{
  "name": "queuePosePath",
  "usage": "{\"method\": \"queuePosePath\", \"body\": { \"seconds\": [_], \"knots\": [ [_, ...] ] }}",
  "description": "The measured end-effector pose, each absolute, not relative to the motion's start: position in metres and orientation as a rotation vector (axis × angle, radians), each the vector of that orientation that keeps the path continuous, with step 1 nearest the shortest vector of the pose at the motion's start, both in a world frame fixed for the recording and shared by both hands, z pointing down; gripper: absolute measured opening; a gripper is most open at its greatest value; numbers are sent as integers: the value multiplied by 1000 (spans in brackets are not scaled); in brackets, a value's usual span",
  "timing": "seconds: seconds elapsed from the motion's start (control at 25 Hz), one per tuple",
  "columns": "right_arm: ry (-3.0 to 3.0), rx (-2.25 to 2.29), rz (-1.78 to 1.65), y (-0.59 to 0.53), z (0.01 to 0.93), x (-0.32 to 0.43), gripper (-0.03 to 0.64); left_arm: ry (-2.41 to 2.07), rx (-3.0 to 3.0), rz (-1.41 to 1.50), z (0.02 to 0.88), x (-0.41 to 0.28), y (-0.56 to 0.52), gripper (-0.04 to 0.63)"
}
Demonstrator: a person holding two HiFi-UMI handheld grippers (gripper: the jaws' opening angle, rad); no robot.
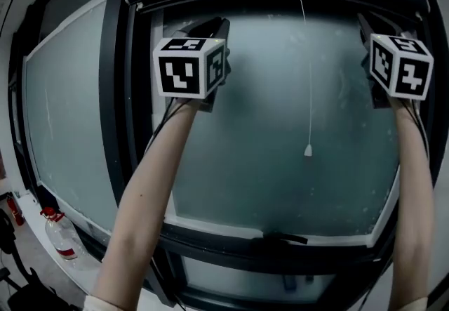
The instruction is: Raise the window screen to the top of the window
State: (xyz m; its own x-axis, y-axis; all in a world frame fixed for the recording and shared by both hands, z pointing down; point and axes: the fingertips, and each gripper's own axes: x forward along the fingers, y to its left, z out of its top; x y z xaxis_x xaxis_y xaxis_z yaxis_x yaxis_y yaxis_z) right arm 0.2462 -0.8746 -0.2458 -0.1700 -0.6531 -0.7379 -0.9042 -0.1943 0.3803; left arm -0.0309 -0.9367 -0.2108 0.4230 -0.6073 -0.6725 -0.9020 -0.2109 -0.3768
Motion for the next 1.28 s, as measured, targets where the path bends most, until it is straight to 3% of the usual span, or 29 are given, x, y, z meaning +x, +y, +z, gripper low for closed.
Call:
{"method": "queuePosePath", "body": {
  "seconds": [0.2,0.56,0.72,0.88,1.28],
  "knots": [
    [1882,-1617,980,-861,-95,242,40,1348,-2059,644,-61,-19,-923,37],
    [2123,-1675,357,-831,232,217,22,1501,-2410,598,232,15,-864,37],
    [2337,-1736,155,-799,355,191,8,1594,-2572,395,358,19,-818,25],
    [2453,-1754,112,-770,391,171,8,1625,-2553,228,400,11,-784,12],
    [2435,-1795,68,-669,398,110,8,1518,-2569,222,408,-26,-679,3]
  ]
}}
